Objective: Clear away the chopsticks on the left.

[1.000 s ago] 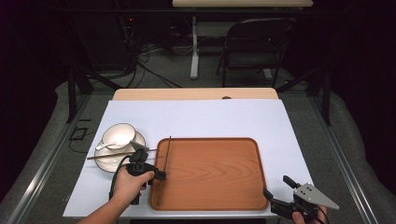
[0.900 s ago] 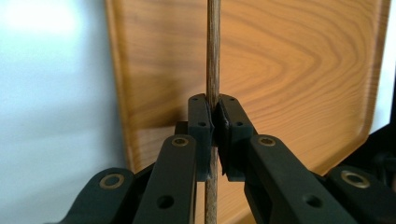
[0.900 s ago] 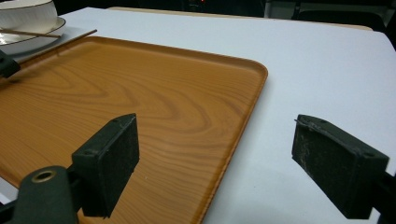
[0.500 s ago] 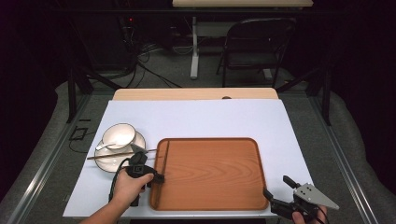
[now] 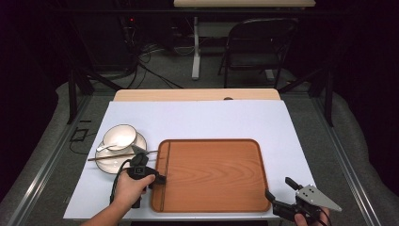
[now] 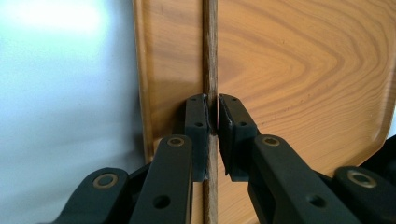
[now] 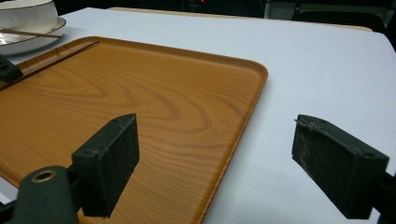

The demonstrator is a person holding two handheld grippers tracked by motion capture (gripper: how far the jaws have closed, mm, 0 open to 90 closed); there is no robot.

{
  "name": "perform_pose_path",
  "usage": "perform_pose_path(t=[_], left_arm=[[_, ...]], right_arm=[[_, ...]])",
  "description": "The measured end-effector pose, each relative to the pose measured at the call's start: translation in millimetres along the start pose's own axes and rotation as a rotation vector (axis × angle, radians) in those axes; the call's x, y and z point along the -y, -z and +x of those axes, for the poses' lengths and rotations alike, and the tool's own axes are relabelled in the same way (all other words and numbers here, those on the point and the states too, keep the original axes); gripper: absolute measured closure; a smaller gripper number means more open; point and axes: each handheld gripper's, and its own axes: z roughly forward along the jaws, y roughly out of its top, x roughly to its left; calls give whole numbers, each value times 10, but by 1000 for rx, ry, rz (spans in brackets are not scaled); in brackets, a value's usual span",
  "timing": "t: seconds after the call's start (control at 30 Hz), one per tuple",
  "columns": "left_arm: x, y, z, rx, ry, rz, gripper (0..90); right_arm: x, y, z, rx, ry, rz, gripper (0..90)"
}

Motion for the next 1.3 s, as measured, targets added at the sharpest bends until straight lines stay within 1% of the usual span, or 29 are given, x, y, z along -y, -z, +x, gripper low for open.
perform_pose_path(t=[0.1, 0.13, 0.17, 0.2, 0.23, 0.3, 0.33, 0.37, 0.47, 0.5, 0.57, 0.63, 0.67, 0.8, 0.83, 0.87, 0.93, 1.03, 1.07, 1.13, 1.2, 1.3], left_arm=[[2, 4, -9, -9, -5, 1, 818], [-11, 30, -8, -5, -15, 30, 815], [4, 12, -21, -13, -12, -2, 811], [-5, 40, -26, -14, -22, 22, 805], [4, 45, -41, -16, -23, 5, 798], [5, 98, -71, -19, -37, 2, 776], [13, 119, -88, -25, -43, -19, 771], [7, 162, -99, -30, -56, -12, 767], [11, 263, -149, -31, -80, -42, 746], [12, 290, -158, -34, -96, -49, 736], [24, 344, -193, -60, -154, -84, 703], [37, 392, -222, -71, -191, -114, 680], [45, 429, -234, -77, -221, -122, 668], [68, 508, -263, -106, -273, -146, 639], [76, 529, -269, -117, -288, -152, 637], [86, 556, -270, -136, -314, -163, 637], [104, 592, -276, -165, -342, -179, 637], [125, 649, -269, -229, -395, -206, 641], [127, 666, -262, -242, -409, -207, 641], [141, 681, -259, -279, -449, -214, 644], [160, 698, -255, -328, -499, -219, 656], [189, 711, -245, -395, -562, -221, 672]], right_arm=[[0, 0, 0, -1, 1, 0, 143], [0, -1, 0, 0, 1, 0, 143], [0, 0, 1, -1, -1, 1, 143], [0, 1, 1, 0, -1, 1, 143], [0, 1, 0, 0, -1, 1, 143], [1, 3, 0, 0, 1, 1, 143], [1, 3, 0, 0, 2, 1, 143], [1, 2, 0, 0, 2, 1, 143], [0, -1, 0, 0, 1, 1, 143], [0, 2, 2, -1, 3, 3, 143], [0, 3, 2, 0, 3, 2, 143], [-1, 2, 2, 0, 1, 3, 143], [0, 0, 0, 1, 3, 1, 143], [0, 1, 0, 2, 2, 1, 143], [0, 0, 1, 1, 0, 0, 143], [0, 0, 1, 1, 0, 0, 143], [0, 2, 0, 2, 3, 2, 143], [0, 1, 2, 1, 0, 1, 143], [-1, 1, 0, 2, 2, 1, 143], [-1, 1, 1, 1, 2, 3, 143], [0, 2, 3, 1, 3, 3, 143], [0, -1, 3, 1, -1, 1, 143]])
